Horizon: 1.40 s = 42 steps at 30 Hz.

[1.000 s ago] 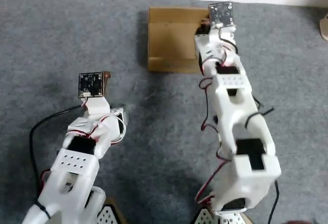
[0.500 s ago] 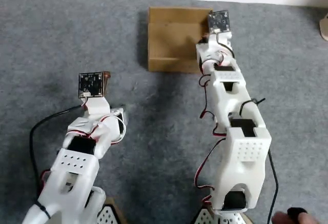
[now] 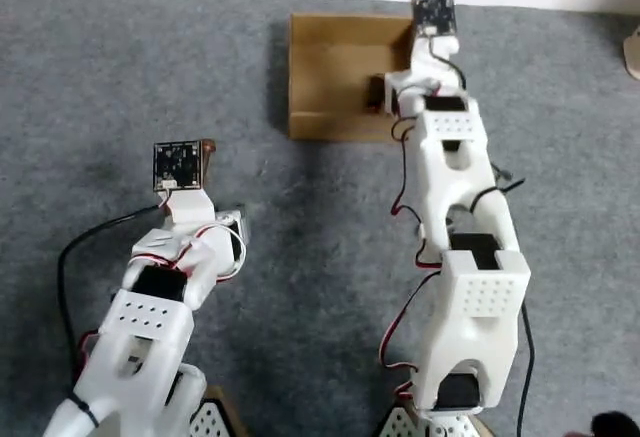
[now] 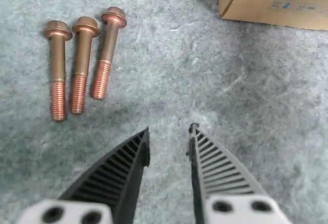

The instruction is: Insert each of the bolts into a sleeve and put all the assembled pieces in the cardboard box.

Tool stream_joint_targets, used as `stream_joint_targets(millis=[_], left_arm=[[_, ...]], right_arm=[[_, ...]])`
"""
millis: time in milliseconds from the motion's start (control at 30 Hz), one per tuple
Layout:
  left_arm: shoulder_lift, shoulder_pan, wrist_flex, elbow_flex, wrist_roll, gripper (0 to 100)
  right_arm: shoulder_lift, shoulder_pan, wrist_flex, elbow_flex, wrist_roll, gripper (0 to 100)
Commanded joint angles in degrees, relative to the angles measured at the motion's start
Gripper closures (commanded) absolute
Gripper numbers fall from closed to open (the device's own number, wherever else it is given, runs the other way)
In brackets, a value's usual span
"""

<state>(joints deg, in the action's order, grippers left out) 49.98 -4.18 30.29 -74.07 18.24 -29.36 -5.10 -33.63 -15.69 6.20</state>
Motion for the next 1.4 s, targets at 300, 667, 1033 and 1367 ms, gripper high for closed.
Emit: stream_joint_targets(millis=[300,667,1033,1367], left_arm=[[0.4,0.2,-1.2,0.3,-0.4,86],[0.4,0.1,-1.2,0.3,-0.4,86],[0.4,0.1,-1.2,0.3,-0.4,86],[0.4,0.1,-1.2,0.3,-0.4,86]], right_arm=[[1.7,1.5,-42.9,-26.9,4.2,84.3],[1.2,7.3,-58.9,-31.3,22.6,84.0],[-5.8,11.5,-60.5,-31.4,42.6,84.1],[-14.9,11.6,-58.1,-31.9,48.5,84.1]])
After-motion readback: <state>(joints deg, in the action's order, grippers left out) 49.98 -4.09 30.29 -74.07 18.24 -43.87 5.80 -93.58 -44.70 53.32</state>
